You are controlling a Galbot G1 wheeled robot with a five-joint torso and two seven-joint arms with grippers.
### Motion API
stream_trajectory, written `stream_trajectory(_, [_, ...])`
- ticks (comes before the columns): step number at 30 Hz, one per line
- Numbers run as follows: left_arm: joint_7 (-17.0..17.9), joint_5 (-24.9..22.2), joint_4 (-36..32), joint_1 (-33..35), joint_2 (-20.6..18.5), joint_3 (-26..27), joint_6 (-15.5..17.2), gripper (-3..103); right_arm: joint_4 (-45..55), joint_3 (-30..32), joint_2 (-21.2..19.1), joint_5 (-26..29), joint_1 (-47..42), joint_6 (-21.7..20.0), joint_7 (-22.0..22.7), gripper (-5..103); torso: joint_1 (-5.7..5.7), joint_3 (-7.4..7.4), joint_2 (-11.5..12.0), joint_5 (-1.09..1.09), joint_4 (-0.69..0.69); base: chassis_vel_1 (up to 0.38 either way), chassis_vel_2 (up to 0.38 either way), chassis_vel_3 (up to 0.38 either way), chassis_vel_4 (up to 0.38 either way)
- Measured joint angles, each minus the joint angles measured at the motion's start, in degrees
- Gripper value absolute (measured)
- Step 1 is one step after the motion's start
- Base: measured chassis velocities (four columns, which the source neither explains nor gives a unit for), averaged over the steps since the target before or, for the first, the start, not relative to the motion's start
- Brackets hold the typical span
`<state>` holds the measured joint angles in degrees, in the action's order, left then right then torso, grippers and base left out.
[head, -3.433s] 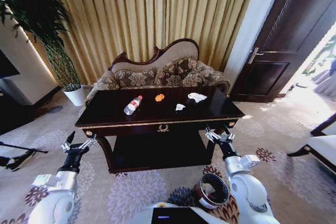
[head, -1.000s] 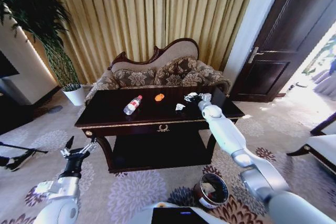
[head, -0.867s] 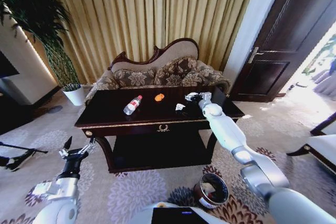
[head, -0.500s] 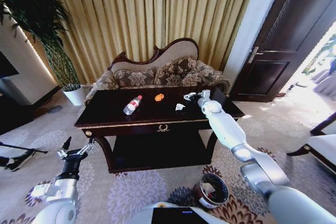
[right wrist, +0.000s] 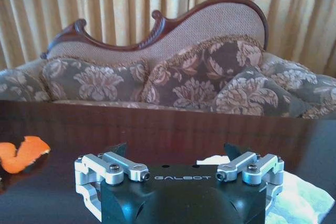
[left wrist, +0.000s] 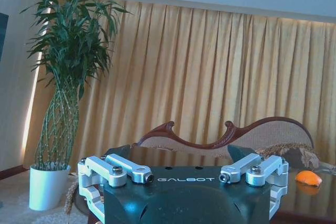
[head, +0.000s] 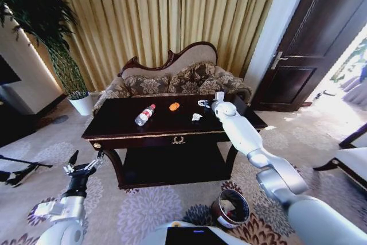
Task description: Move to the front of the table and place the trash on the table into the trash bin.
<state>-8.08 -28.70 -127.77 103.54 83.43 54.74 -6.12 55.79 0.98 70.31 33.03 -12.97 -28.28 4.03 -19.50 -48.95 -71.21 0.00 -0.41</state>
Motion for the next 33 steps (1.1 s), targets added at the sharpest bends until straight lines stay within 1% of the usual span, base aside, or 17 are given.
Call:
stream_trajectory(4, [-0.2, 0.0, 0.5, -0.1, 0.1, 0.0, -0.2, 100, -1.4, -0.2, 0.0, -0.6, 0.8, -1.3, 0.5, 100, 0.0, 0.0, 0.0, 0.0, 0.01, 0.0, 0.0, 0.0, 0.0])
stream_trajectory(10, [-0.4, 0.0, 1.0, -0.3, 0.2, 0.0, -0.4, 100, -3.2, -0.5, -0.2, -0.8, 1.8, -1.4, 0.5, 100, 0.0, 0.0, 0.0, 0.0, 0.0, 0.0, 0.0, 0.0, 0.0])
stream_trajectory(22, [-0.4, -0.1, 1.5, -0.4, 0.4, -0.1, -1.2, 100, -6.1, -0.6, -0.2, -3.7, 2.0, -0.9, -0.5, 100, 0.0, 0.0, 0.0, 0.01, 0.01, 0.0, 0.0, 0.0, 0.0])
stream_trajectory(28, [-1.5, 0.1, 2.1, -0.3, 0.6, 0.2, -2.1, 100, -7.2, -0.3, -0.2, -4.8, 1.4, 0.5, -0.4, 100, 0.0, 0.0, 0.0, 0.01, 0.01, 0.0, 0.0, 0.0, 0.0])
stream_trajectory(33, [-1.5, 0.1, 2.2, -0.4, 0.5, 0.2, -2.2, 100, -7.3, -0.1, -0.2, -4.9, 1.2, 0.6, -0.4, 100, 0.0, 0.0, 0.0, 0.0, 0.01, 0.0, 0.0, 0.0, 0.0])
